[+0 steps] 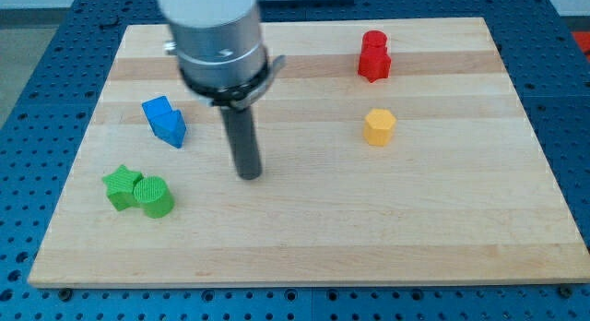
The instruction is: Push the yellow heart towards the left center
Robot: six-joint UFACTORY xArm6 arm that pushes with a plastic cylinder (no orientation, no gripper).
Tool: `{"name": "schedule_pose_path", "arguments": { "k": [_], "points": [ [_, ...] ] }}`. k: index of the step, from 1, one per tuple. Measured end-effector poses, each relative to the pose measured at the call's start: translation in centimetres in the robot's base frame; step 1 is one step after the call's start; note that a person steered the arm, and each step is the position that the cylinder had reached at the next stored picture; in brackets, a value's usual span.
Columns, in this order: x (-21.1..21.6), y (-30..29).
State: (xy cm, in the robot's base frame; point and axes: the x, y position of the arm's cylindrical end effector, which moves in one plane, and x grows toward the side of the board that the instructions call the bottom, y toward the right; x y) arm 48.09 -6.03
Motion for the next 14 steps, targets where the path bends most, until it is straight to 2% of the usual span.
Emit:
{"name": "schedule_pose_path", "arguments": {
  "k": [2,3,5,6,7,8,10,13,14],
  "points": [
    [-7.7,3.6],
    [-12.8,3.4],
    [-22.5,-0.5],
    [-25.2,-4.7],
    [-26.0,-10.5],
    [-25.0,-12.7],
    [-17.5,-9.2],
    [-17.1,-9.0],
    [-15.4,-7.0]
  ]
}}
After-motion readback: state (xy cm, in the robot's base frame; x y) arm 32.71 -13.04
